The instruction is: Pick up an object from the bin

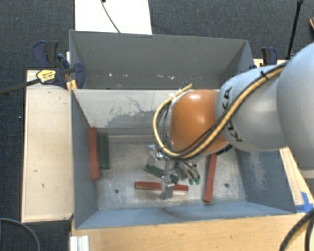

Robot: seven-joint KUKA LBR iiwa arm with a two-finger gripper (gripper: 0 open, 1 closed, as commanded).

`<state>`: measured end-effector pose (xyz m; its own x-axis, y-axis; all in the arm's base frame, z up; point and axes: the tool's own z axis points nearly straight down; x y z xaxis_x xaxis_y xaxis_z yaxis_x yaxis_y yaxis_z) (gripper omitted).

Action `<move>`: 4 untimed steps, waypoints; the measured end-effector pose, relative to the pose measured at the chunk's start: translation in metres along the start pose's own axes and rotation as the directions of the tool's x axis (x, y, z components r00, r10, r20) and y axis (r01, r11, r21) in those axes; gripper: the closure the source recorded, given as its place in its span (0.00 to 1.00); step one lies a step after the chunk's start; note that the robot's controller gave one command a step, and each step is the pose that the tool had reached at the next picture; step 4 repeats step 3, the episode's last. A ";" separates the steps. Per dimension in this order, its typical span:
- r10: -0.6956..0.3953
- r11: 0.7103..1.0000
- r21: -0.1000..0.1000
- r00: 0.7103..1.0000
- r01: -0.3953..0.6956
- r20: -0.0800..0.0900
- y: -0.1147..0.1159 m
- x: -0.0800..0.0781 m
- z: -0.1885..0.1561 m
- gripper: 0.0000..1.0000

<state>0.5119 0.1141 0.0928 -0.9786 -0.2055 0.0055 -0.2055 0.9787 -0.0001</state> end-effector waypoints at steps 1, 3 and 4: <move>-0.008 1.000 0.000 1.000 0.008 0.004 -0.027 -0.003 0.024 0.00; -0.021 1.000 -0.001 1.000 0.021 0.017 0.016 -0.031 -0.115 1.00; -0.021 1.000 -0.001 1.000 0.021 0.017 0.016 -0.031 -0.115 1.00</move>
Offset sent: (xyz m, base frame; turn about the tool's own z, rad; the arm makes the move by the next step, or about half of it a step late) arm 0.0079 -0.0244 -0.0228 -0.0108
